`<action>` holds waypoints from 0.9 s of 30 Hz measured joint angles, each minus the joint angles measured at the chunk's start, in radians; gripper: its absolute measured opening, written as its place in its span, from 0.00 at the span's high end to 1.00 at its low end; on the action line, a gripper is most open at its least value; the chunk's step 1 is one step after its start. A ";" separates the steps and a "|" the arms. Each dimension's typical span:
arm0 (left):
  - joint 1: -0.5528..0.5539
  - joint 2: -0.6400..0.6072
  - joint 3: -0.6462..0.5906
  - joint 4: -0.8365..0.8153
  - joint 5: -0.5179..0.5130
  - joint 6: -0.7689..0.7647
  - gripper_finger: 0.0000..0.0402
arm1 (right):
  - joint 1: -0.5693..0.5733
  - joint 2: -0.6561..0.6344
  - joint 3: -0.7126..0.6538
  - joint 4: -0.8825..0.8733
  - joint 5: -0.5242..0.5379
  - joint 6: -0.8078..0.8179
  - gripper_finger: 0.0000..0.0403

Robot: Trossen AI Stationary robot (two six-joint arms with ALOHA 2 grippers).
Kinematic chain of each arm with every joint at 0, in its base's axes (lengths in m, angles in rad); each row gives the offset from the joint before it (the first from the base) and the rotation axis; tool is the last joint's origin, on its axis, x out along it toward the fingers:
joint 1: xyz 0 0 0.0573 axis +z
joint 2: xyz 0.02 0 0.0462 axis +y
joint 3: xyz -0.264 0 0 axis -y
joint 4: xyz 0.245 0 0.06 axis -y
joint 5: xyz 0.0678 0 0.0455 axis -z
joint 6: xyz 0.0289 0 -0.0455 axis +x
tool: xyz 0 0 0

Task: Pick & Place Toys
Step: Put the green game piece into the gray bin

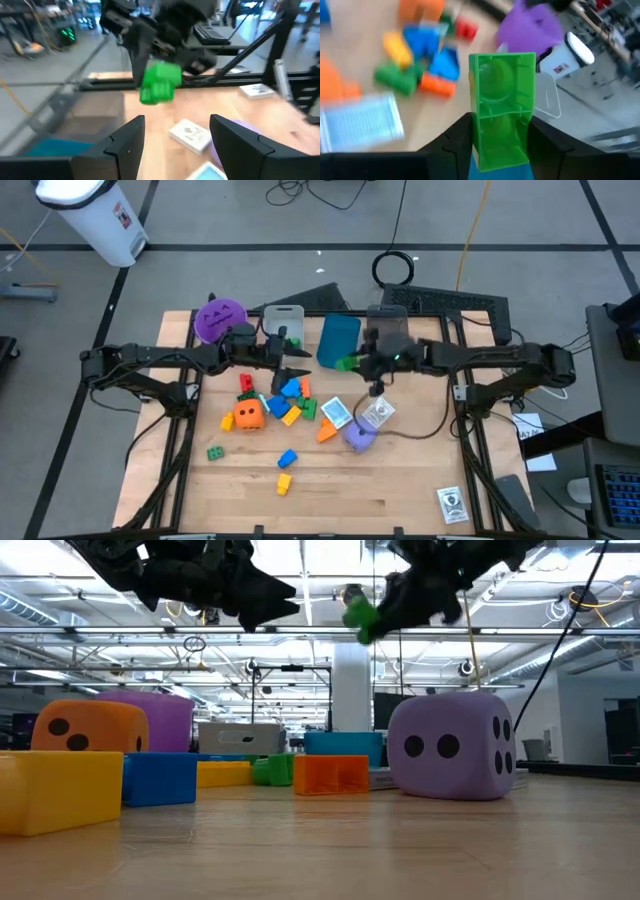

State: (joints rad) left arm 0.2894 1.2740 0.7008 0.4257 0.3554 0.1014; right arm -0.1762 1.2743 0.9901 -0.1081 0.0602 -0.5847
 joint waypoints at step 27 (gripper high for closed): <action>-0.070 0.161 0.147 0.292 -0.147 0.071 0.42 | -0.090 0.112 0.000 0.531 -0.404 0.457 0.66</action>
State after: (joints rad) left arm 0.2197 1.4348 0.8483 0.7180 0.2085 0.1723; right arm -0.2661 1.3865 0.9901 0.4229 -0.3435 -0.1279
